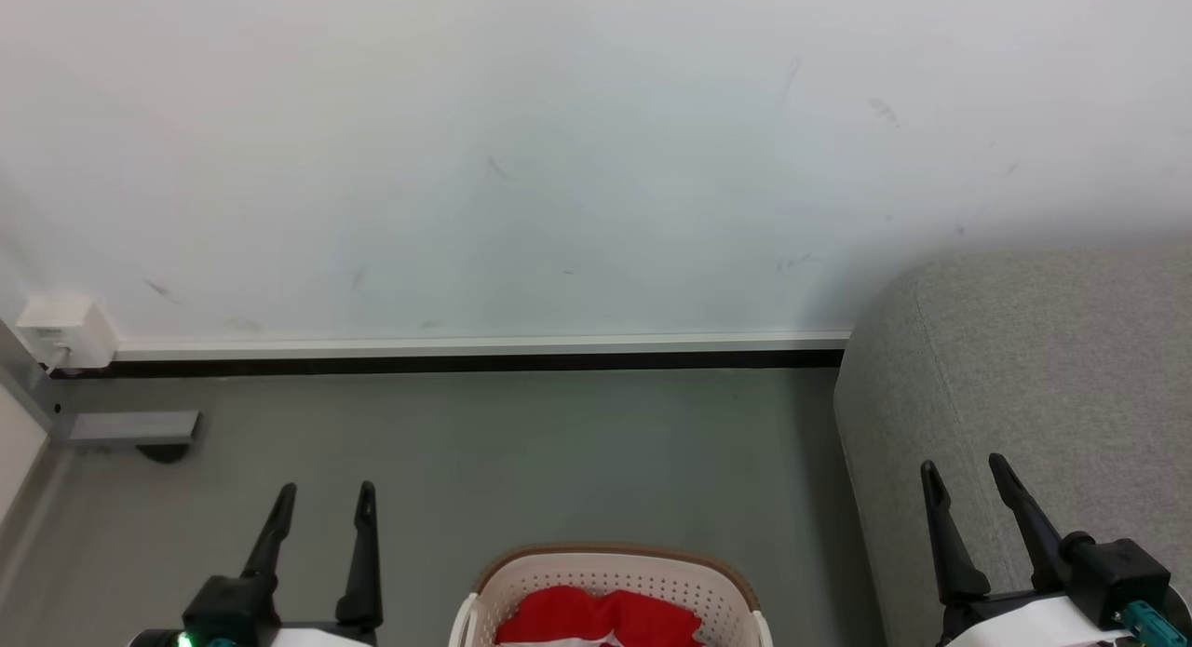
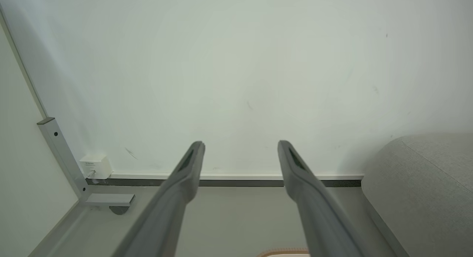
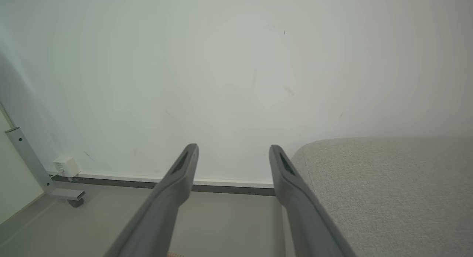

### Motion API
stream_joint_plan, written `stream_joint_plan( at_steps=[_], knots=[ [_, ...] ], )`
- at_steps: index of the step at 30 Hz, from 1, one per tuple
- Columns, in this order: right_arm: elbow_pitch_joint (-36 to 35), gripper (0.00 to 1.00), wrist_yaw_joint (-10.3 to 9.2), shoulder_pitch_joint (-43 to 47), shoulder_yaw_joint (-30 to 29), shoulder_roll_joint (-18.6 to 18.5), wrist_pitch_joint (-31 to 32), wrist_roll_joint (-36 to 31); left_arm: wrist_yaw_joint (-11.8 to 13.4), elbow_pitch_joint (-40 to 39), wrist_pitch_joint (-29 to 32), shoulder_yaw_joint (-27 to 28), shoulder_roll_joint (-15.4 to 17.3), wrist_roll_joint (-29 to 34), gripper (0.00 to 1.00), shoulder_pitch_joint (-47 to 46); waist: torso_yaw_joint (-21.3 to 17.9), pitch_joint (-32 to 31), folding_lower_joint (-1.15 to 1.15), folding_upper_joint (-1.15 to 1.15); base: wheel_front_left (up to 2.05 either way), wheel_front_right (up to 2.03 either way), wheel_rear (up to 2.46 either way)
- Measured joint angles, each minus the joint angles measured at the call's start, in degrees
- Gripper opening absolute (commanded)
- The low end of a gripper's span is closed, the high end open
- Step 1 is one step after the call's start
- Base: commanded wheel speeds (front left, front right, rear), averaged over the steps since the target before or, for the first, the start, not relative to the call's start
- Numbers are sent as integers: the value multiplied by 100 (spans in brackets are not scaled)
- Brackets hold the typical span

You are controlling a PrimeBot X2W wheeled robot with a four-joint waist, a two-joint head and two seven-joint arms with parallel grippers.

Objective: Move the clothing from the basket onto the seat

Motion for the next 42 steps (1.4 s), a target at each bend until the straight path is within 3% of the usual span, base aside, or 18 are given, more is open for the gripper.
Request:
stream_joint_plan(
  at_steps=[14, 42],
  knots=[
    [-21, 100, 2, -9, 26, 4, -137, -409, -44, -63, -147, 146, -65, 408, 100, 32, -8, -20, 0, 0, 0, 0, 0],
    [45, 100, 3, -34, 67, 23, -146, -293, -267, -37, -147, 406, -242, 442, 100, 38, -73, 27, 0, 0, 0, 0, 0]
  ],
)
